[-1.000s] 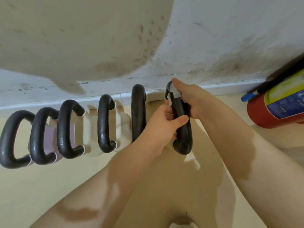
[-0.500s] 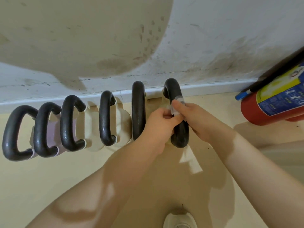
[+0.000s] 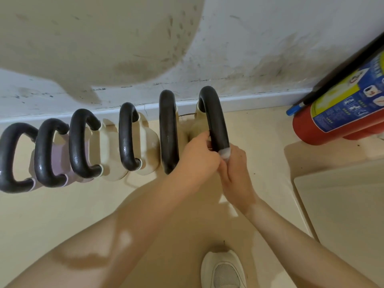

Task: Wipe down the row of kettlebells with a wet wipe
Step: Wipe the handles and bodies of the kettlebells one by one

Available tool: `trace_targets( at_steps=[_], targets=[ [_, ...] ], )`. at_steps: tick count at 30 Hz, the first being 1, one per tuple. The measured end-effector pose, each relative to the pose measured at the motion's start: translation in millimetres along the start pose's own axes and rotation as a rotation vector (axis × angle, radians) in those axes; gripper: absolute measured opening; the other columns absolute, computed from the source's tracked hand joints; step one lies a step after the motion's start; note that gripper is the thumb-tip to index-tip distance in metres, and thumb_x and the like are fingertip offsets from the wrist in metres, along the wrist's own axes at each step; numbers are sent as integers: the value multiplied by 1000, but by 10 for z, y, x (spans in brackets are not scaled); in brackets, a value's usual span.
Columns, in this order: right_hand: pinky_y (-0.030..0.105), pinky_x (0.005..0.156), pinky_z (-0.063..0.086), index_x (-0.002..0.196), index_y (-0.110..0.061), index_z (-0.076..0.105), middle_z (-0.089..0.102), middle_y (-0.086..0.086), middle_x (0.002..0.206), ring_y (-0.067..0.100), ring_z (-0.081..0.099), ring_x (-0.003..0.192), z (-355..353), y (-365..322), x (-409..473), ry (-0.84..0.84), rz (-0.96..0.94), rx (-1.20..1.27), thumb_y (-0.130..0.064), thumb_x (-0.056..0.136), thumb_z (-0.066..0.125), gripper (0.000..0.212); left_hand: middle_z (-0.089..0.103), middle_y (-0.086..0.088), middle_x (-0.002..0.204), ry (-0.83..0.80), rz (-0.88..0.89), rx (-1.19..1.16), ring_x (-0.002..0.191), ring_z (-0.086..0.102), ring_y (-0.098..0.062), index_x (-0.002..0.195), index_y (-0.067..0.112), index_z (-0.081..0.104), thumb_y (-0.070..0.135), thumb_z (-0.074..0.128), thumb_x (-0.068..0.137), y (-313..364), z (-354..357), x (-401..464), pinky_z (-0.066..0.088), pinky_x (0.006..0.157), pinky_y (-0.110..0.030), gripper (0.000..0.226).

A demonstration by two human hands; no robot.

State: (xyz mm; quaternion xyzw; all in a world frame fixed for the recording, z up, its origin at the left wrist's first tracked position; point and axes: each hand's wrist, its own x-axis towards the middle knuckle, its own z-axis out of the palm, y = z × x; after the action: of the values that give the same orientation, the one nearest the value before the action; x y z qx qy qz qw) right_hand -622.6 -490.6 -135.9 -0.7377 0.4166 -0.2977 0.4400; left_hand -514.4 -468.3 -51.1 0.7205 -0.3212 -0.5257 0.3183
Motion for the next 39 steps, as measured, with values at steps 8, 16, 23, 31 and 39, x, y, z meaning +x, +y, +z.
trace_targets(
  at_steps=[8,16,23,31,39],
  targets=[
    [41,63,47,81,-18,54,56,4,76,26,55,73,156,27,-54,170,114,56,-33,88,38,23,68,-11,109,-16,-73,-209,100,64,-20,119,14,59,3,37,90,-59,-34,25,52,91,-36,38],
    [40,85,51,113,-17,50,58,6,103,17,57,96,203,-36,-195,135,150,59,-36,89,40,32,69,-11,108,10,-177,-367,100,65,-20,113,9,61,15,37,93,-33,-22,29,50,96,-37,32],
    [14,80,48,122,-31,37,53,-21,104,-10,56,93,221,-197,-93,164,193,214,-31,93,30,31,72,-3,92,0,-161,-455,94,67,-14,95,16,64,21,36,94,-12,-33,-14,51,89,-27,29],
    [17,71,47,140,-16,29,57,-3,108,-1,56,82,-65,-414,597,-66,193,51,-26,98,31,43,70,-3,88,22,-160,-542,90,65,-17,94,12,64,18,34,91,-28,-44,-28,51,89,-30,31],
    [37,118,8,149,-14,15,4,5,160,20,4,147,-279,-402,692,-353,-218,-760,-33,99,29,55,64,2,90,25,-223,-528,82,62,-10,96,24,59,48,30,95,36,-99,43,47,69,-26,37]
  ],
)
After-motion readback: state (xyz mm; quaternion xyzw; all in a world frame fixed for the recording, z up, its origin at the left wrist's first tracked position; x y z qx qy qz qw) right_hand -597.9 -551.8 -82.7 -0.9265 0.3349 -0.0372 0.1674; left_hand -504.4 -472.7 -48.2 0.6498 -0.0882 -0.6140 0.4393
